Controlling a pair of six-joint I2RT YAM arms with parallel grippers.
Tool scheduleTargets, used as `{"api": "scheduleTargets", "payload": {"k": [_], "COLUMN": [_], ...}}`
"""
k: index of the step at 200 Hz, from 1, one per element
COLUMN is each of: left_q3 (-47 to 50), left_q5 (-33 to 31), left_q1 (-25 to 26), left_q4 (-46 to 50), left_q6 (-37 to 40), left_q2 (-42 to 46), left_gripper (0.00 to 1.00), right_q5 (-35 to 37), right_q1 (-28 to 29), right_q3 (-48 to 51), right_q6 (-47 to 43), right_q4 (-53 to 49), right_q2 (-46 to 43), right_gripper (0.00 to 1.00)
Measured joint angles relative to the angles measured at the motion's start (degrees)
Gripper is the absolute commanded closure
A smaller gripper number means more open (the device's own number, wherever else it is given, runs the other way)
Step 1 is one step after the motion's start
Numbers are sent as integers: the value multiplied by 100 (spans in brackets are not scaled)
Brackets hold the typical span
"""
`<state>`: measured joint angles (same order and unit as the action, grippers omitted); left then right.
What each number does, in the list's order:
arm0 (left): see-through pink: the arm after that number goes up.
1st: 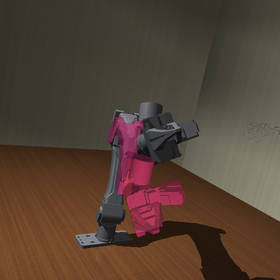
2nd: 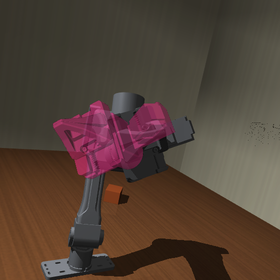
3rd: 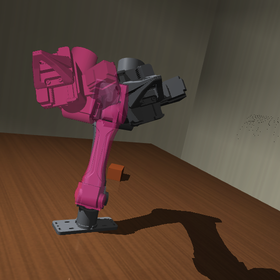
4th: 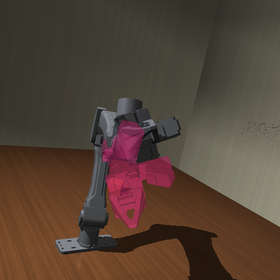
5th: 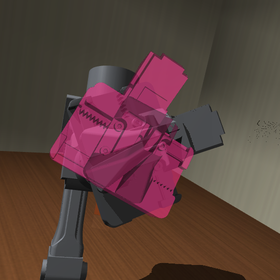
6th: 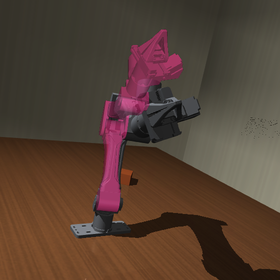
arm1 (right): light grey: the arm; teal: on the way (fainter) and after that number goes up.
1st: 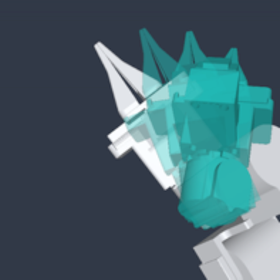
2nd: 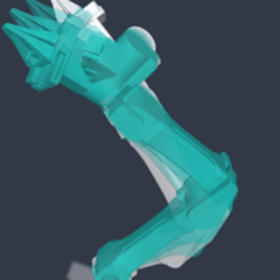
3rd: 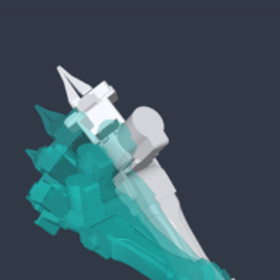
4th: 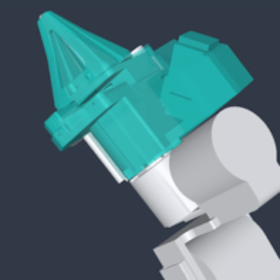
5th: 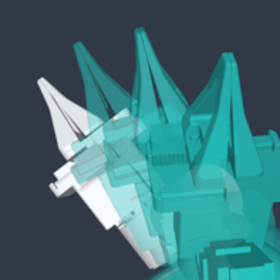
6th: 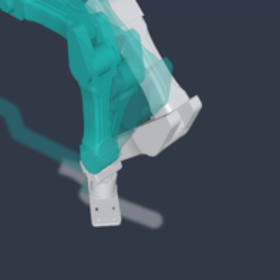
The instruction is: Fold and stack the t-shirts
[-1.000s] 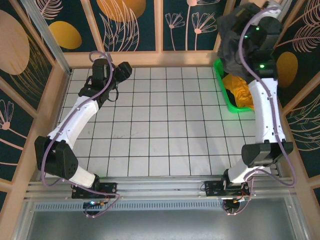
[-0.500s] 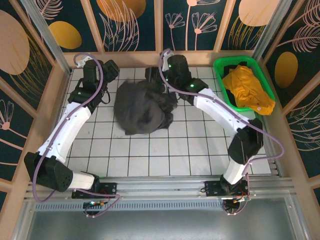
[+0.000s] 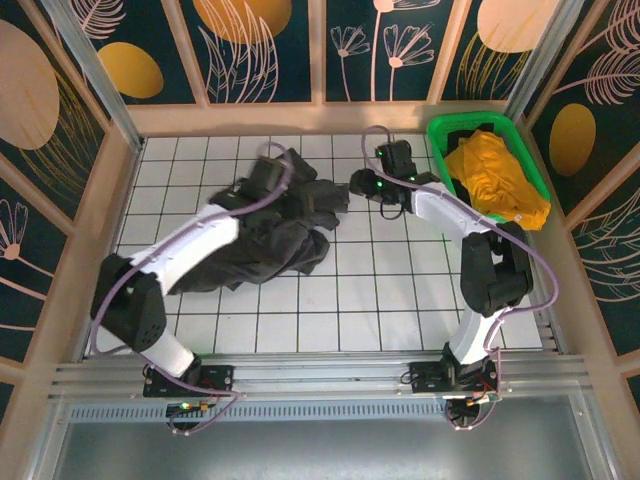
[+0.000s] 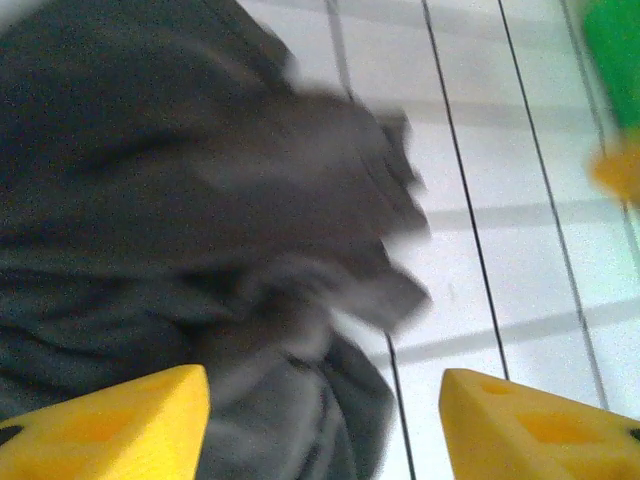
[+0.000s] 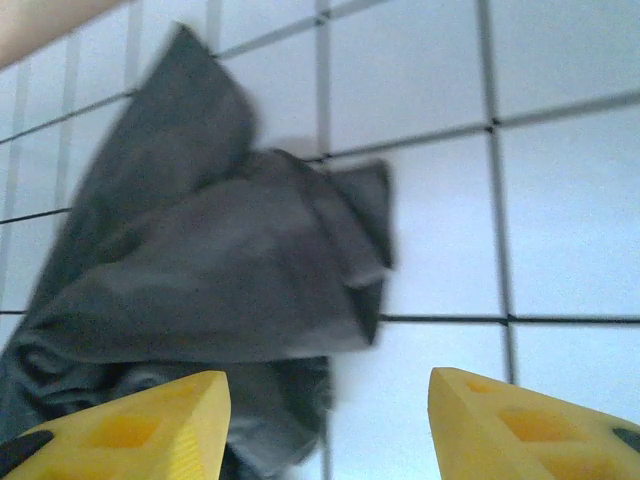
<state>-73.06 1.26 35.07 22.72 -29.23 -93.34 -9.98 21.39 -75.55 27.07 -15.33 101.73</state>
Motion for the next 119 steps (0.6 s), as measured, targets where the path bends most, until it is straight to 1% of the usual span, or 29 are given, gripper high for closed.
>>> {"api": "scheduleTargets", "payload": {"k": [7, 27, 42, 55, 64, 72, 82, 90, 91, 97, 119], "left_q3": [59, 173, 173, 144, 66, -9, -35, -46, -46, -55, 192], "left_q5": [22, -28, -168, -380, -667, -931, -1318, -1480, -1480, -1762, -2302], "left_q1": [376, 883, 1005, 1082, 1128, 1156, 1187, 1224, 1224, 1274, 1263], "left_q4": [7, 68, 133, 190, 267, 310, 330, 295, 295, 302, 369], "left_q6": [122, 219, 260, 302, 319, 306, 256, 229, 229, 186, 26], "left_q2": [-223, -739, -1084, -1388, -1615, -1797, -1980, -2037, -2037, -2024, -1818], "left_gripper": [32, 30, 30, 35, 43, 55, 75, 98, 100, 100, 100], "right_q5": [-66, -188, -256, -337, -382, -426, -514, -570, -570, -621, -778], "right_q1": [-107, -262, -264, -264, -264, -267, -271, -271, -271, -271, -269], "right_q3": [42, -4, -81, -168, -223, -264, -330, -385, -385, -426, -573], "right_q6": [66, 162, 186, 203, 210, 229, 273, 308, 308, 334, 387], "right_q4": [-11, 4, 0, 0, 2, 4, 4, 7, 7, 9, 33], "right_q2": [66, 302, 448, 551, 603, 640, 693, 737, 737, 778, 949], "right_gripper": [45, 45, 44, 43, 43, 42, 42, 42, 42, 42, 43]}}
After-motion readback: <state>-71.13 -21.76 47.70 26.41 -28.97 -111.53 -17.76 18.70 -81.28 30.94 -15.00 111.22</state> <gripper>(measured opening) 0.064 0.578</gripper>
